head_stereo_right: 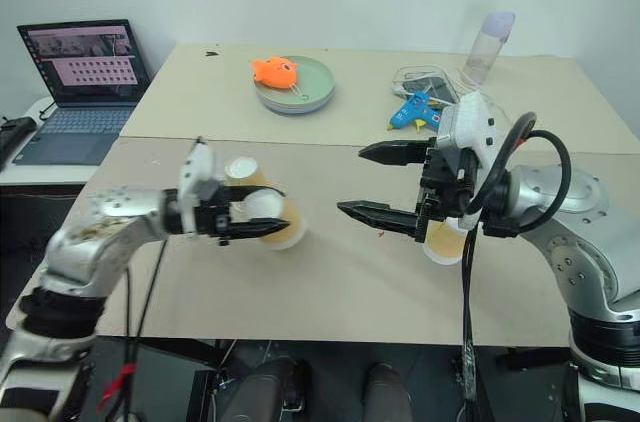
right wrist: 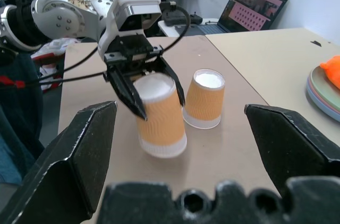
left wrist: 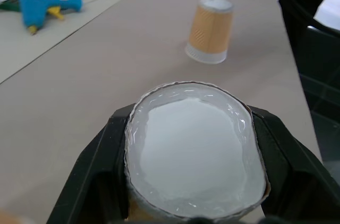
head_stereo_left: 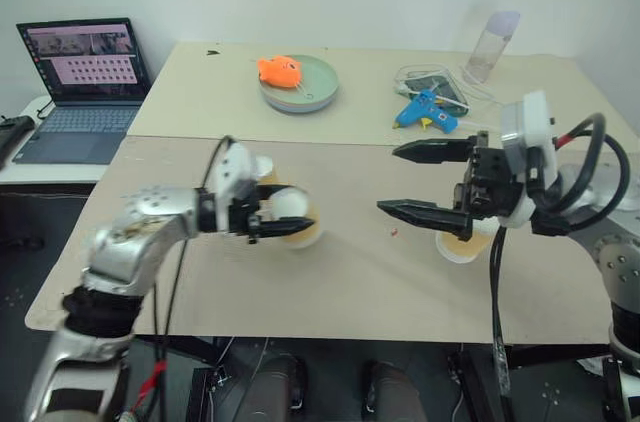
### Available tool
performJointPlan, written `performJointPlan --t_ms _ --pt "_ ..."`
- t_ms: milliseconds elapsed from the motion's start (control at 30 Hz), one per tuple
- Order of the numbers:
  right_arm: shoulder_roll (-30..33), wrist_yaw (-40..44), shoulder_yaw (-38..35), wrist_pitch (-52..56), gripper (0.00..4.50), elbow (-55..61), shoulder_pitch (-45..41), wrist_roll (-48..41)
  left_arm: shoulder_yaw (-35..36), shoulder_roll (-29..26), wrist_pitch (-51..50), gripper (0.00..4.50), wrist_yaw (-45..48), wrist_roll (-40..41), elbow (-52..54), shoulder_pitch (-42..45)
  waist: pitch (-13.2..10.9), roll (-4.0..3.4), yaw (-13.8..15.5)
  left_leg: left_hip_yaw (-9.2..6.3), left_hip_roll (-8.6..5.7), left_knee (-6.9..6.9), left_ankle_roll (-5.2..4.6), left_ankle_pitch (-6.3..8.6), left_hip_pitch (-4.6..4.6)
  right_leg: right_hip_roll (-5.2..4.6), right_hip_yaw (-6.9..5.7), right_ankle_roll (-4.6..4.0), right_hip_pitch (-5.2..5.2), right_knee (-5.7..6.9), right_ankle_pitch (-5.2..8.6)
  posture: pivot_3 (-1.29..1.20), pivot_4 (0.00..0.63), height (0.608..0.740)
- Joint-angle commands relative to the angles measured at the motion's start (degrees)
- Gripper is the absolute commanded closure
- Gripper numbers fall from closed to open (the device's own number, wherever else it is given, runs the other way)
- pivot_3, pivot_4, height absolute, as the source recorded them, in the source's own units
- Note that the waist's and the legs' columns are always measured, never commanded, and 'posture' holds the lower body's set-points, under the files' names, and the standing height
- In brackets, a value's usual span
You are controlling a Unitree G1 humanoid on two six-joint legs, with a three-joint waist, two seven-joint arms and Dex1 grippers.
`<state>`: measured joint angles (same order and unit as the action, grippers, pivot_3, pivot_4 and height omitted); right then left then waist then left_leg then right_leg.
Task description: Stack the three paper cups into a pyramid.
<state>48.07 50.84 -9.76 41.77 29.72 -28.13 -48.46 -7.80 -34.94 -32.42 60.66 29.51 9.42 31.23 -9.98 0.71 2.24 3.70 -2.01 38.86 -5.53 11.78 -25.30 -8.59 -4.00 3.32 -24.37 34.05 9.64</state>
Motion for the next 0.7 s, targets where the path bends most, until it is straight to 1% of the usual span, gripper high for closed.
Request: performJointPlan --t_ms 33,67,200,400,567,700 --pt "1.0 -1.5 -3.9 -1.1 0.00 1.9 0.9 -0.3 -6.0 6.3 2.7 2.08 -2.5 -5.3 -5.0 4.3 0.0 0.02 0.0 0.00 0.00 0.02 0.00 0.00 0.00 0.00 0.01 0.00 0.01 -0.01 0.00 0.00 0.150 0.740" --pt "1.1 -2.1 -4.6 -0.9 0.00 2.5 1.5 -0.5 -7.9 9.0 3.0 2.08 -3.6 -6.6 -7.0 5.3 0.0 0.02 0.1 0.00 0.00 0.04 -0.01 0.00 0.00 0.00 0.01 0.01 0.03 0.00 -0.01 0.00 0.150 0.740" --pt "1.5 -3.7 -6.3 -0.4 0.00 4.8 3.6 -1.5 -11.2 16.4 6.5 2.08 -6.0 -11.5 -15.2 8.4 0.0 0.06 0.3 -0.01 0.00 0.10 -0.12 0.04 -0.01 -0.03 0.03 0.03 0.06 -0.02 -0.02 0.00 0.150 0.740" --pt "1.7 -6.2 -8.7 -0.2 0.00 6.3 5.1 -2.9 -13.2 26.1 13.4 2.08 -8.2 -17.0 -30.2 14.1 0.0 0.08 0.2 -0.02 0.03 0.15 -0.17 0.02 -0.03 -0.06 0.04 0.05 0.06 -0.02 -0.04 0.00 0.150 0.740" --pt "1.9 -7.2 -9.2 -0.4 0.00 7.2 6.0 -3.8 -13.2 32.4 18.9 2.08 -9.1 -20.6 -42.6 18.7 0.0 0.12 0.8 -0.03 0.02 0.22 -0.25 0.07 -0.03 -0.11 0.01 0.10 0.13 -0.05 -0.05 0.00 0.150 0.740" --pt "1.9 -7.9 -9.2 -0.6 0.00 7.4 6.2 -3.9 -12.7 35.1 22.9 2.08 -9.0 -22.8 -50.6 21.2 0.1 0.16 1.0 -0.03 0.00 0.34 -0.34 0.13 -0.03 -0.17 -0.01 0.17 0.20 -0.08 -0.06 0.00 0.150 0.740"
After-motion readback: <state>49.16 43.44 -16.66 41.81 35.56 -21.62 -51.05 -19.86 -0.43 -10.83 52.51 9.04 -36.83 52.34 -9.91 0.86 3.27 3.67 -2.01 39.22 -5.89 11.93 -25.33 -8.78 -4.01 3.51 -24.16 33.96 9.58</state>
